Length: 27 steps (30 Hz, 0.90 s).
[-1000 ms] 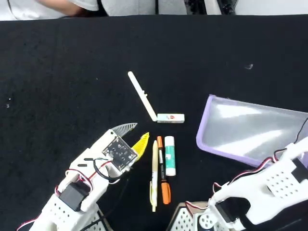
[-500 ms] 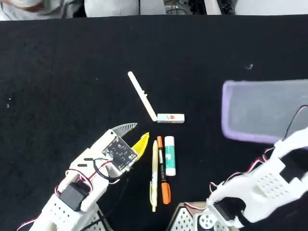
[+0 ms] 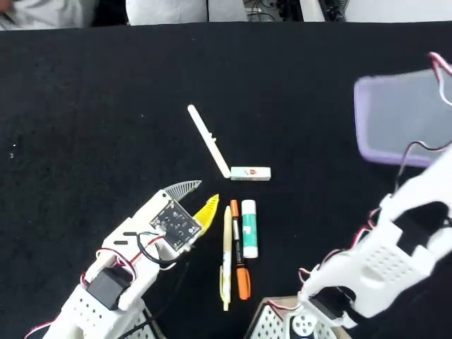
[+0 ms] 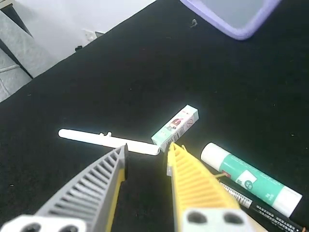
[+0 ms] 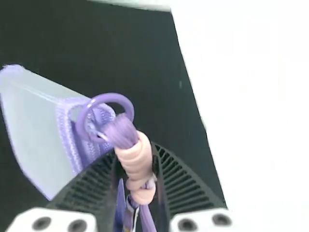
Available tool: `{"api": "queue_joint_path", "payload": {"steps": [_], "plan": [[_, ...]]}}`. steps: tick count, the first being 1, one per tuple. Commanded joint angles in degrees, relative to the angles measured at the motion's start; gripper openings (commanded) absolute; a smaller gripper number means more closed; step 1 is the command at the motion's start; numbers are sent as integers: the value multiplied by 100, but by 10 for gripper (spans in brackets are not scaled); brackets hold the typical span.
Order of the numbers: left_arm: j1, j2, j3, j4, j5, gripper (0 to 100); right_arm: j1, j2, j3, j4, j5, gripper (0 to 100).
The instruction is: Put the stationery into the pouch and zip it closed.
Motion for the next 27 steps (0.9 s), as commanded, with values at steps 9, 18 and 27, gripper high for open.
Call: {"api": "queue_joint_path", "payload": {"steps": [9,18,27], "plan": [[13,9,136,26,-53,152,-747,-523,-1059,281,-598,11],[31,9,136,26,-53,152,-1213,-840,-1042,615,-844,11],[31,9,136,26,-53,152,-2110,-840,479,615,-888,11]]}}
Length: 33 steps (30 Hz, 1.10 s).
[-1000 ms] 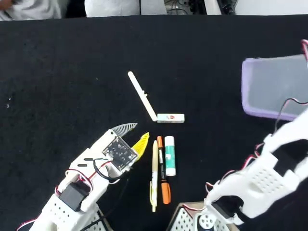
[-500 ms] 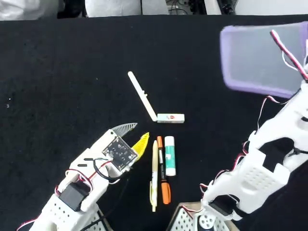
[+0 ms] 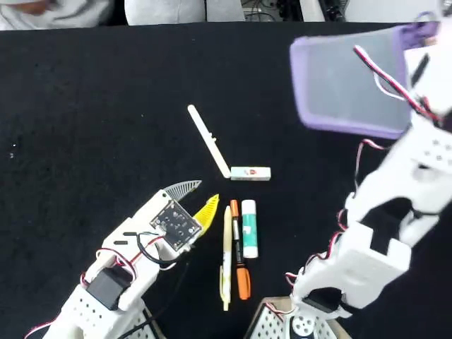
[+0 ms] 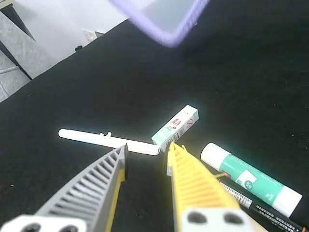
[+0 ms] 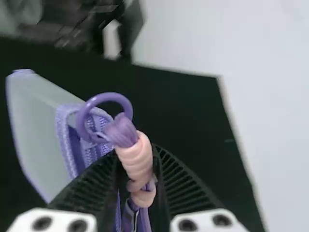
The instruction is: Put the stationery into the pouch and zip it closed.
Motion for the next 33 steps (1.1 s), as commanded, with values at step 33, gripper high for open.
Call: {"api": "queue_joint_path", "payload": {"steps": [33], "plan": [[1007,-9,136,-791,-9,153,-2558,541,1297,-44,-1881,11]]}}
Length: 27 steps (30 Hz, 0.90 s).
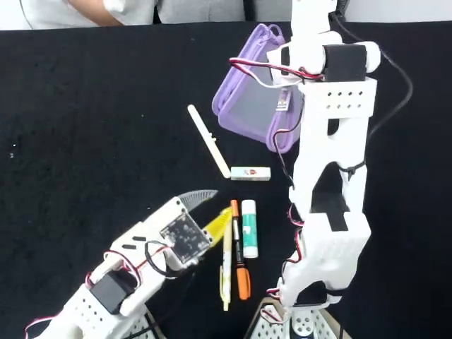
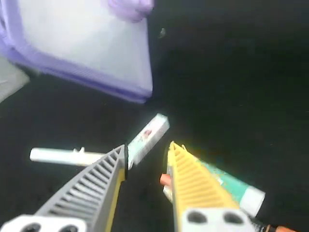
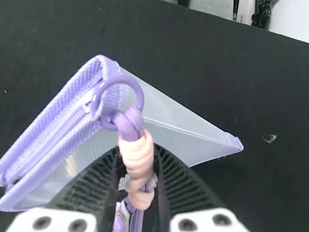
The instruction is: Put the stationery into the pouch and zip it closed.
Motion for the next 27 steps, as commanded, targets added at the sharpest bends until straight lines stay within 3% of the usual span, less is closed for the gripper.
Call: {"api": "queue_joint_path", "payload": {"steps": [1,11,17,22,27], "plan": [[321,0,136,-870,0,152,334,-66,-198,114,9,11],[312,9,136,-2444,-9,148,440,-75,-207,237,264,11],[163,237,-462,-2673,79,148,440,-75,-207,246,246,11],[-479,2127,-2079,-2681,1037,148,431,-75,-207,237,246,11],[233,4712,-3424,-2699,967,148,440,-75,-215,237,281,11]]}}
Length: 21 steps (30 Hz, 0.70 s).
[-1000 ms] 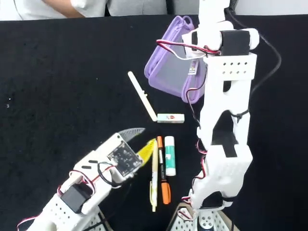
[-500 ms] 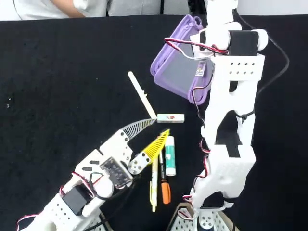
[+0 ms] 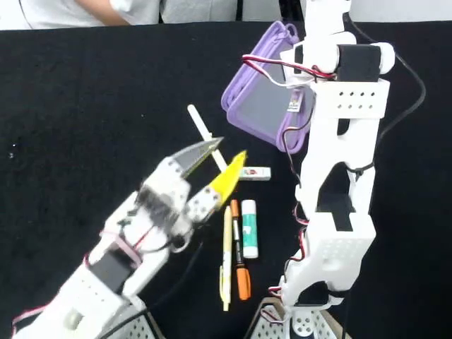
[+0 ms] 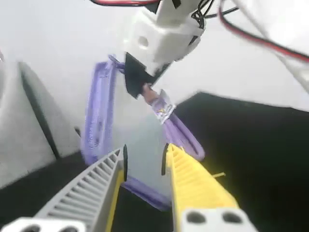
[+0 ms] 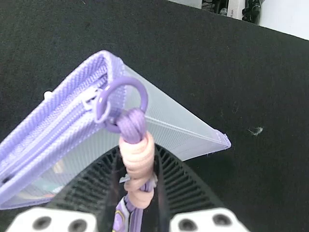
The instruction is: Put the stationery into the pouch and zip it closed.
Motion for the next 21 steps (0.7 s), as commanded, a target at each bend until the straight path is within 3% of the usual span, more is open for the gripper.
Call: {"api": "queue_joint_path", "payload": {"steps": [1,5,11,16,21], "plan": [[716,2330,-1473,-176,-220,148,149,-66,-171,158,62,11],[927,3648,-1938,-993,-633,148,413,-66,-189,167,79,11],[277,5424,-2501,-2673,-624,148,844,-66,-180,167,580,11],[-127,6963,-3653,-2813,-624,148,1204,-66,-84,185,1011,11],[-207,8149,-4866,-2804,-615,147,1582,-66,391,202,1943,11]]}}
